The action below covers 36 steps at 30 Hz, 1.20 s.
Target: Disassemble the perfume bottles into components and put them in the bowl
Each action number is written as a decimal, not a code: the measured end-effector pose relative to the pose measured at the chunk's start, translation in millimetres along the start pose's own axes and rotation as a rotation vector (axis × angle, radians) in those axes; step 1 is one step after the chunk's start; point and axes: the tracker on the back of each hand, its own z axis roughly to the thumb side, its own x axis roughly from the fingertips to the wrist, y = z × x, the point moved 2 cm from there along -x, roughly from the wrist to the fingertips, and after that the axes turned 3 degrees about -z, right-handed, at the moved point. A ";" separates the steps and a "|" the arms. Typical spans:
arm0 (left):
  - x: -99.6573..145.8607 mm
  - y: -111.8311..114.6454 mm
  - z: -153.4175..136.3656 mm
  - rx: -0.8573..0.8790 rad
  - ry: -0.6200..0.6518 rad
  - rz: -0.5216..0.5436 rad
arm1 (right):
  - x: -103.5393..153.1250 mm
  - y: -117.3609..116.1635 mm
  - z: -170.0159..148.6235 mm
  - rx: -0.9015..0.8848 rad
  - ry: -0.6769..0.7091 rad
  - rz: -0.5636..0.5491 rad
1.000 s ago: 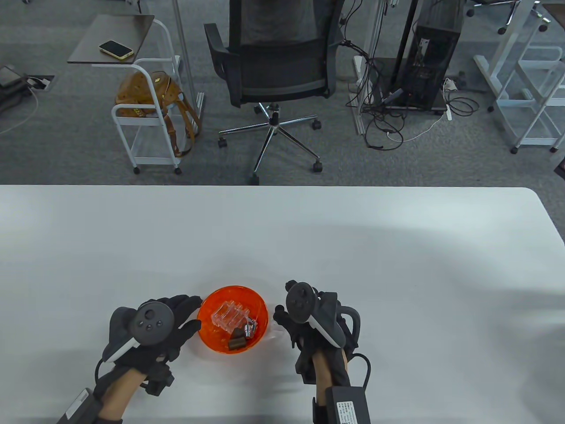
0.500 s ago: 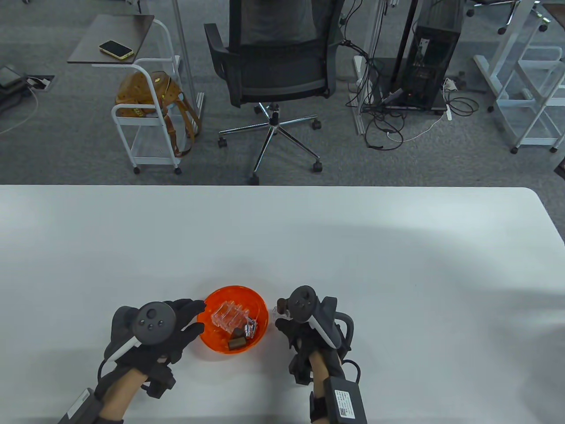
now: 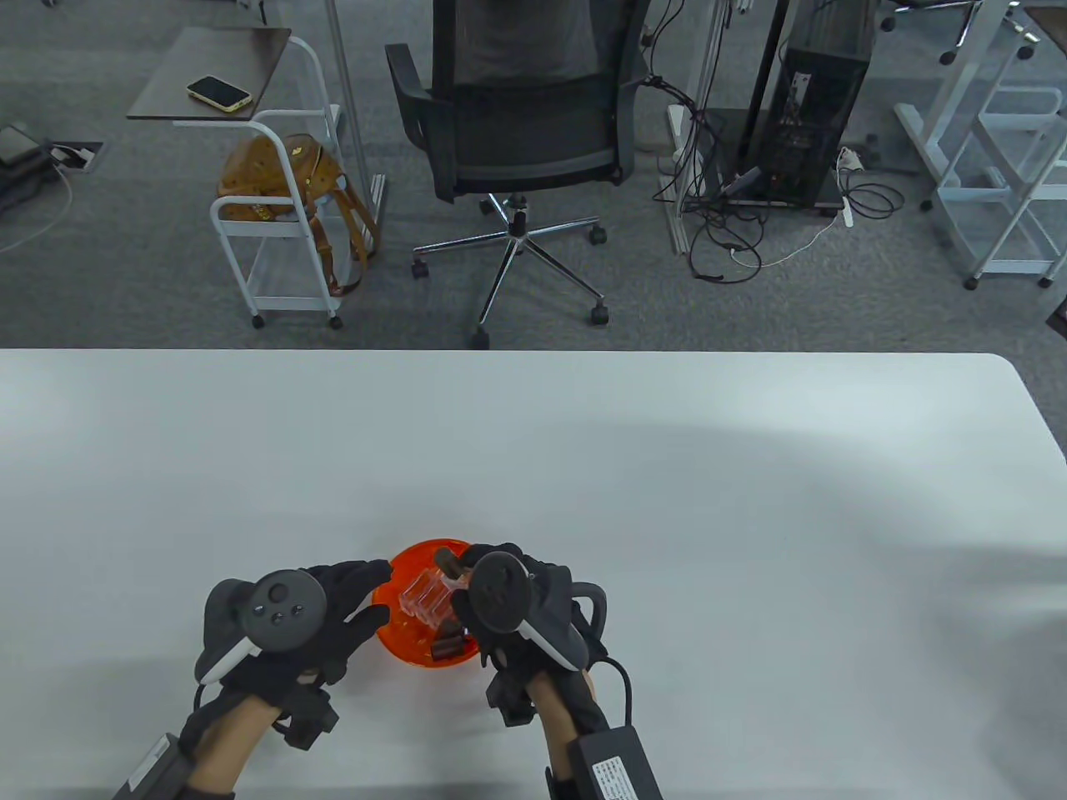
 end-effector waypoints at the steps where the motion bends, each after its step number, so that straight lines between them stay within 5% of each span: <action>1: 0.7 -1.1 1.1 0.022 0.015 0.008 | 0.9 -2.9 6.1 0.032 0.023 0.007; 8: 1.5 -2.7 10.1 0.129 0.115 0.043 | 6.3 -18.3 35.1 0.176 0.129 0.034; 15: 1.6 0.3 18.2 0.058 0.135 0.061 | 10.4 -17.6 46.9 0.203 0.166 0.017; 24: 4.0 -16.9 7.7 0.131 0.052 0.211 | 3.9 -5.0 23.6 0.198 0.090 -0.013; 30: -4.7 17.4 13.5 -0.057 0.057 -0.053 | 1.7 19.8 -10.0 0.099 -0.036 -0.105; 36: -10.3 48.4 40.1 -0.328 0.142 -0.146 | 0.8 18.5 -17.7 0.038 -0.065 -0.079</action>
